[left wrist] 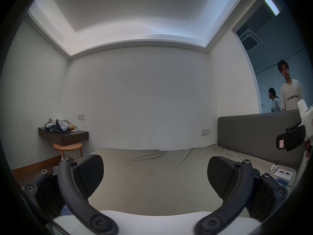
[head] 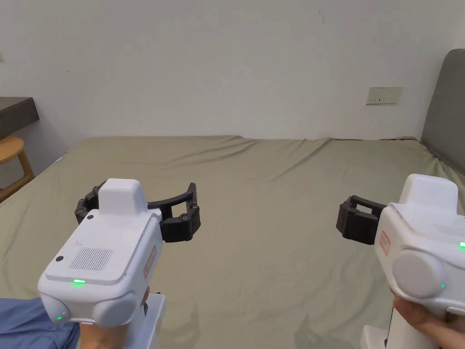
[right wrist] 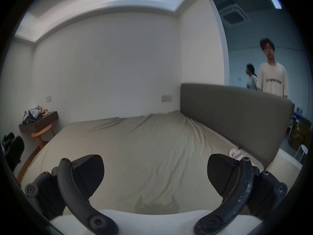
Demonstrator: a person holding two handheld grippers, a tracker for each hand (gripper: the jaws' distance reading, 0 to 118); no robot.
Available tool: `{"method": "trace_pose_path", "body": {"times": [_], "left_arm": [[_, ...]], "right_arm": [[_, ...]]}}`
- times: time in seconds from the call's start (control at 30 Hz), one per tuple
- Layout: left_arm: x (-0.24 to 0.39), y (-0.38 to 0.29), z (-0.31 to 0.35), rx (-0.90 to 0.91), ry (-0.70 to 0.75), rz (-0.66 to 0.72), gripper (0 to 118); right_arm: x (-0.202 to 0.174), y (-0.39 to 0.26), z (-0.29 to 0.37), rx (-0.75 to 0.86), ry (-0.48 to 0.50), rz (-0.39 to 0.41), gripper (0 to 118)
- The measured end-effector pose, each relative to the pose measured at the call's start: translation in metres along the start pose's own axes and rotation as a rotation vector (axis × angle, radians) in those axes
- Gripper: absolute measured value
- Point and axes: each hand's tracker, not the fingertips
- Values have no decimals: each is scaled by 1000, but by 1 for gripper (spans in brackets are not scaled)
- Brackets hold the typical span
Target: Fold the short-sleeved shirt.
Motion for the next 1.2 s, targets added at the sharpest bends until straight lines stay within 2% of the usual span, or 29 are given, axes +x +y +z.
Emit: {"method": "trace_pose_path", "body": {"times": [0.13, 0.23, 0.33, 0.47, 0.57, 0.67, 0.87, 1.0, 1.13, 1.2], "left_arm": [[-2, 1, -1, 1, 3, 9, 118], [-2, 1, -2, 0, 6, 16, 118], [-4, 0, -2, -1, 7, 19, 118], [-5, 0, -3, -2, 12, 17, 118], [-7, -1, -3, -6, 12, 17, 118], [-7, -2, -4, -9, 13, 18, 118], [-8, -4, -5, -13, 12, 15, 118], [-8, -4, -6, -13, 14, 22, 118], [-8, -5, -5, -12, 13, 18, 118], [-8, -5, -5, -12, 13, 15, 118]], "right_arm": [[5, 7, 4, -41, 51, -32, 118], [6, 9, 7, -48, 64, -41, 118], [7, 9, 5, -60, 71, -83, 118], [7, 7, 2, -46, 72, -89, 118], [6, 6, 3, -37, 76, -81, 118], [7, 6, 1, -31, 138, -45, 118], [0, 6, 2, -12, 105, -21, 118], [-5, 1, 0, 58, 65, -1, 118], [-2, -3, 0, 178, 148, 4, 118], [-1, -7, -1, 236, 148, -5, 118]]}}
